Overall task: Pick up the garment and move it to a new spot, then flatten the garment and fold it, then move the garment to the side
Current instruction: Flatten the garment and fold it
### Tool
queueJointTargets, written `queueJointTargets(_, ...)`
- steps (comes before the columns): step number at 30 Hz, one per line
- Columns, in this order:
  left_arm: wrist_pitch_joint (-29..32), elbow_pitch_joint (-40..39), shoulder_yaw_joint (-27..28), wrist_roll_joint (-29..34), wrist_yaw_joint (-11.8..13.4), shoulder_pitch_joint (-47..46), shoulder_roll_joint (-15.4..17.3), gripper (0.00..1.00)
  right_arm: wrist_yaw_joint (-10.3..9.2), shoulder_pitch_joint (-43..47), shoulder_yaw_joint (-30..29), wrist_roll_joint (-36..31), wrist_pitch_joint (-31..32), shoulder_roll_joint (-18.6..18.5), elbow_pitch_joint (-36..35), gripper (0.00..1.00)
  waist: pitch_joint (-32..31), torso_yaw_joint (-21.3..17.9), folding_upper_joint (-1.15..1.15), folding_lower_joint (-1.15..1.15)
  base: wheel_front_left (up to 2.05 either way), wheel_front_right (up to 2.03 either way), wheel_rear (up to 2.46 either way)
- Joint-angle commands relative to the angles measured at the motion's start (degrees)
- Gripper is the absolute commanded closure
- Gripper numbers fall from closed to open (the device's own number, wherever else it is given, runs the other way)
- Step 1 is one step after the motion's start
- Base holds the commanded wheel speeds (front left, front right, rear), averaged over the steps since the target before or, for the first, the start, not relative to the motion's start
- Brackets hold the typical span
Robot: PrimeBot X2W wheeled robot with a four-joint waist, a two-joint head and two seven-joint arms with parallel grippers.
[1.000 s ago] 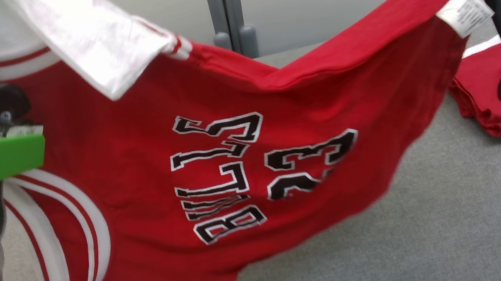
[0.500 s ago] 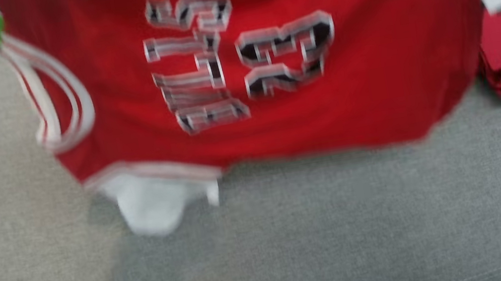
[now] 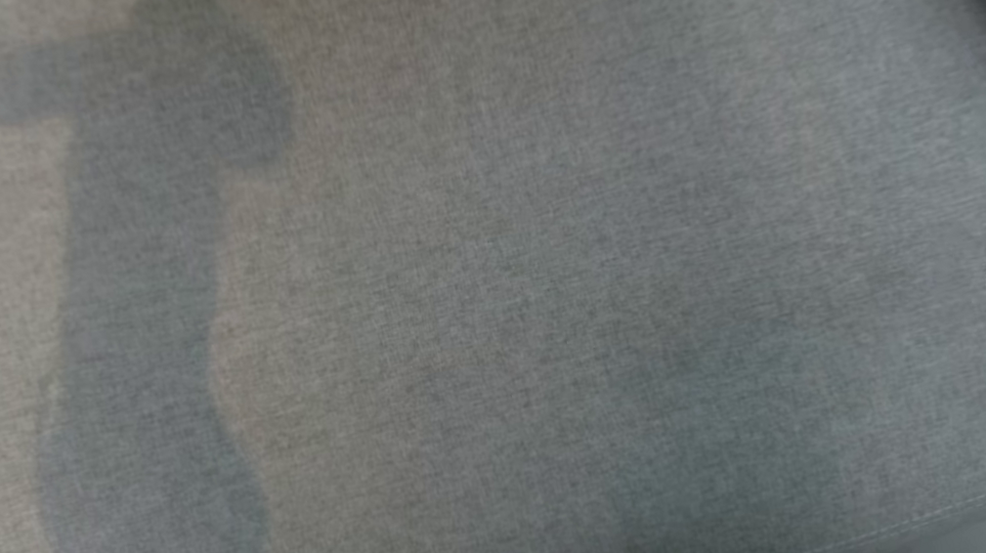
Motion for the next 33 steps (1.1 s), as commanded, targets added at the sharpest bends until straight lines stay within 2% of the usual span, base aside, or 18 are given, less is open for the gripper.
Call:
queueJointTargets(1, -1.65, 1.82, -0.31, -0.50, -0.33, 1.32, -0.85, 1.00, -0.03, -0.10, 0.30, -1.26, -2.05, 0.28, 2.63, 1.00, 6.72, 0.99, 0.00, 0.00, 0.00, 0.00, 0.00)
queueJointTargets(8, -5.99, 5.81, 1.62, -5.94, -1.25, 9.82, -3.35, 1.00, -0.03, 2.78, 1.56, -2.29, -10.67, 0.60, 14.94, 1.00, 9.50, 2.76, 0.00, 0.00, 0.00, 0.00, 0.00)
queueJointTargets(10, -6.55, 4.71, 1.16, -7.26, -1.58, 14.98, -3.41, 1.00, -0.03, 4.19, 1.63, -1.93, -12.20, 0.30, 19.00, 1.00, 9.79, 3.13, 0.00, 0.00, 0.00, 0.00, 0.00)
queueJointTargets(15, -6.73, -0.64, 2.35, -8.88, -2.00, 23.62, -3.77, 1.00, -0.03, 7.38, 2.83, -0.32, -13.63, -0.34, 22.02, 1.00, 9.23, 3.36, 0.00, 0.00, 0.00, 0.00, 0.00)
queueJointTargets(25, -6.78, -14.44, 6.41, -10.67, -2.06, 44.32, -2.64, 1.00, -0.03, 18.79, 5.54, 8.72, -14.42, -1.50, 17.46, 1.00, 2.50, 2.95, 0.00, 0.00, 0.00, 0.00, 0.00)
queueJointTargets(33, -6.79, -24.36, 8.92, -11.32, -0.94, 61.66, -4.51, 1.00, -0.03, 35.03, 6.35, 17.24, -10.98, -2.90, 6.21, 1.00, -6.51, 3.22, 0.00, 0.00, 0.00, 0.00, 0.00)
